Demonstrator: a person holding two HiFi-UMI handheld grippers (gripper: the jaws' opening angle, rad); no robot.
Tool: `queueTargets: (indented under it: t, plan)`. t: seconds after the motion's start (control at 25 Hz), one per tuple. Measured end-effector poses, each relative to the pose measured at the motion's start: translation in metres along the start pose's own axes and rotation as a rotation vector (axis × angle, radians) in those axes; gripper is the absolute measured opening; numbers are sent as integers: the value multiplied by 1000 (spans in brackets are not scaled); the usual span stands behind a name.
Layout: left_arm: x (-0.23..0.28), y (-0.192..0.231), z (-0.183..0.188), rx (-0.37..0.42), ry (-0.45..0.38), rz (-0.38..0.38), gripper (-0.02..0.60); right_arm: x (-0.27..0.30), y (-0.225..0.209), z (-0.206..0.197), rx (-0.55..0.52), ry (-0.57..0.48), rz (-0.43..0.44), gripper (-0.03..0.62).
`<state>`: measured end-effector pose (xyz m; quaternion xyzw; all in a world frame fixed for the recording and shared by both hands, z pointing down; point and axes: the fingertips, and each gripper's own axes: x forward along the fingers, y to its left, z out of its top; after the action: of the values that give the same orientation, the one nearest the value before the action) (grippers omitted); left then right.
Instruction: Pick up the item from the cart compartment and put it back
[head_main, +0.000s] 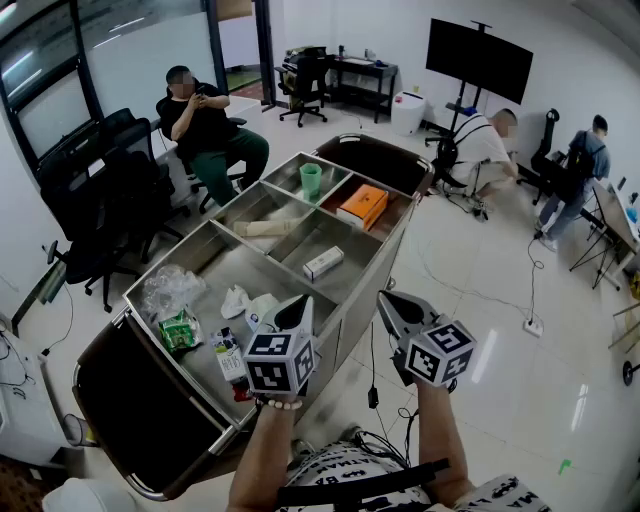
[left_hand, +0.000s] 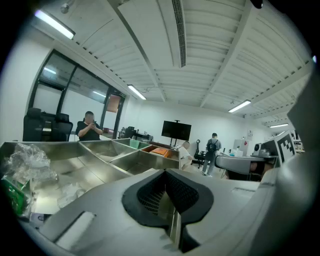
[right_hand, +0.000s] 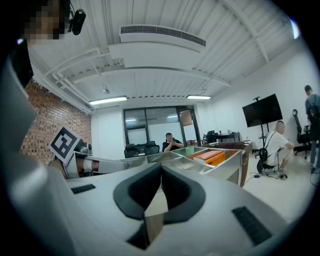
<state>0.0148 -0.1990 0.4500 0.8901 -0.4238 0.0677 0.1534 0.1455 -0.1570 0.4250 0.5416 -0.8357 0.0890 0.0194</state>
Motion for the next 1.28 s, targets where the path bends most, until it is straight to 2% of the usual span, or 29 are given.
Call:
queueTargets:
  t: [0.2, 0.44, 0.48, 0.6, 0.64, 0.72, 0.76, 0.88, 1.04, 1.28]
  plan:
    - [6, 3, 11, -5, -13, 8, 5, 14, -6, 23, -61, 2, 71, 20]
    - [10, 9, 23, -12, -23, 22, 5, 38, 0, 61, -244, 49, 203, 42]
    - [12, 11, 23, -16, -21, 24, 5, 44, 3, 63, -281, 72, 228, 115]
    - [19, 15, 23, -20, -15, 28, 5, 67, 8, 63, -397, 151, 298, 149]
    - [21, 17, 23, -21, -14, 29, 5, 76, 8, 61, -439, 182, 322, 193]
    - [26, 20, 24, -24, -11, 33, 5, 94, 6, 57, -531, 254, 371, 210]
    - [29, 23, 24, -27, -9, 35, 5, 101, 6, 54, -579, 290, 396, 245]
    - [34, 28, 26, -35, -6, 47, 5, 121, 5, 52, -706, 372, 470, 247]
    - [43, 35, 32, -33, -2, 66, 5, 147, 3, 44, -813, 467, 568, 247]
    - [60, 47, 27, -51, 52, 88, 5, 178, -3, -11, -958, 695, 685, 258]
